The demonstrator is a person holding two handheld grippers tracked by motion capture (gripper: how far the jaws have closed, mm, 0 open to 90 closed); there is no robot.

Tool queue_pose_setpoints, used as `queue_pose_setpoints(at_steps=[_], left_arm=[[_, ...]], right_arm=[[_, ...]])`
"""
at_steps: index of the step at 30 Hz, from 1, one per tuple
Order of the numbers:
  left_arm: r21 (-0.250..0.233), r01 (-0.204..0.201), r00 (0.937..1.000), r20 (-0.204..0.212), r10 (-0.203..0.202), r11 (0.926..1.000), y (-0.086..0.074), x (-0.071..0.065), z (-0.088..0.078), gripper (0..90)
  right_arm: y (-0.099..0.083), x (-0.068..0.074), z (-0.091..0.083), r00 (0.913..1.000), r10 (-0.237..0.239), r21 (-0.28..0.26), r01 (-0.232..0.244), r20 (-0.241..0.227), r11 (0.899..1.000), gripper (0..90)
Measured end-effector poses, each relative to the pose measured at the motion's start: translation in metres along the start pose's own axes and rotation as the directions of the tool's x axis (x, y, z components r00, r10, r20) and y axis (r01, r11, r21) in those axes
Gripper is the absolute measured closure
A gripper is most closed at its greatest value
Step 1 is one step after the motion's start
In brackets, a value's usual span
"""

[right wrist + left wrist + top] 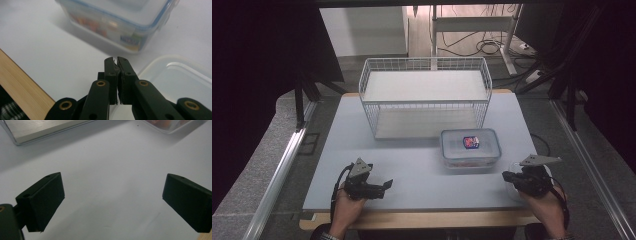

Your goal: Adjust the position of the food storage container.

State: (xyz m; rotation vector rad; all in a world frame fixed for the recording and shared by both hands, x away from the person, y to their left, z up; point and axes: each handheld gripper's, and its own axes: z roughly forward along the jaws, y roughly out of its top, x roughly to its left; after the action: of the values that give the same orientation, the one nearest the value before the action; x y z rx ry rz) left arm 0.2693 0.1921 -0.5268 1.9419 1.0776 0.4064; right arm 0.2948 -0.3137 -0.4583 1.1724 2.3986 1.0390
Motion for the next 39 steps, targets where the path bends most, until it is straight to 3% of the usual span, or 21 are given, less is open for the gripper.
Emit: queue_pose_setpoints(at_steps=[4, 7, 9, 10, 14, 18, 19, 20, 24, 27, 32, 33, 39], left_arm=[[0.000, 0.007, 0.9999, 0.011, -0.007, 1.0000, 0.003, -0.001, 0.001, 5.1], [0.012, 0.007, 0.9996, 0.026, -0.008, 0.9999, 0.007, -0.003, 0.003, 6.0], [0.024, -0.008, 0.9974, 0.071, 0.007, 0.9997, 0.011, -0.005, 0.003, 7.1], [0.024, -0.008, 0.9974, 0.071, 0.007, 0.9997, 0.011, -0.005, 0.003, 7.4], [0.025, -0.053, 0.9951, 0.085, 0.051, 0.9983, 0.020, -0.012, 0.009, 11.2], [0.029, -0.069, 0.9948, 0.077, 0.067, 0.9972, 0.024, -0.010, 0.014, 14.6], [0.023, -0.065, 0.9949, 0.079, 0.063, 0.9976, 0.026, -0.008, 0.016, 16.8], [0.016, -0.060, 0.9950, 0.082, 0.058, 0.9981, 0.027, -0.007, 0.016, 18.2], [0.007, -0.042, 0.9953, 0.088, 0.041, 0.9991, 0.033, -0.001, 0.020, 25.8], [0.025, -0.040, 0.9958, 0.083, 0.038, 0.9989, 0.039, 0.003, 0.028, 36.1], [0.043, -0.047, 0.9969, 0.066, 0.044, 0.9979, 0.050, 0.008, 0.041, 49.4], [0.046, -0.057, 0.9973, 0.049, 0.055, 0.9973, 0.056, 0.011, 0.048, 52.0], [0.047, -0.050, 0.9982, 0.035, 0.049, 0.9976, 0.072, 0.024, 0.066, 71.1]], right_arm=[[0.016, -0.010, -0.002, 0.9992, 0.006, -0.043, -0.004, 0.040, 0.999, 89.5], [0.032, -0.023, 0.007, 0.9967, 0.009, -0.047, -0.005, 0.080, 0.999, 89.8], [0.043, -0.034, 0.017, 0.9936, 0.006, -0.037, -0.002, 0.113, 0.999, 89.8], [0.043, -0.034, 0.017, 0.9936, 0.006, -0.037, -0.002, 0.113, 0.999, 89.8], [0.061, -0.058, 0.045, 0.9863, 0.027, 0.026, -0.032, 0.163, 0.999, 89.7], [0.068, -0.065, 0.060, 0.9827, 0.028, 0.073, -0.042, 0.183, 0.996, 89.7], [0.073, -0.064, 0.069, 0.9845, 0.018, 0.111, -0.038, 0.175, 0.993, 89.8], [0.074, -0.062, 0.070, 0.9810, 0.009, 0.117, -0.033, 0.194, 0.993, 89.8], [0.081, -0.054, 0.071, 0.9853, 0.016, 0.104, -0.034, 0.170, 0.994, 89.9], [0.085, -0.042, 0.077, 0.9878, -0.015, 0.109, -0.002, 0.155, 0.994, 89.8], [0.090, -0.025, 0.087, 0.9953, -0.017, 0.092, 0.009, 0.095, 0.996, 89.9], [0.092, -0.016, 0.092, 0.9975, -0.023, 0.084, 0.018, 0.066, 0.996, 89.9], [0.097, 0.003, 0.105, 0.9984, -0.056, 0.084, 0.055, 0.008, 0.995, 89.8]])
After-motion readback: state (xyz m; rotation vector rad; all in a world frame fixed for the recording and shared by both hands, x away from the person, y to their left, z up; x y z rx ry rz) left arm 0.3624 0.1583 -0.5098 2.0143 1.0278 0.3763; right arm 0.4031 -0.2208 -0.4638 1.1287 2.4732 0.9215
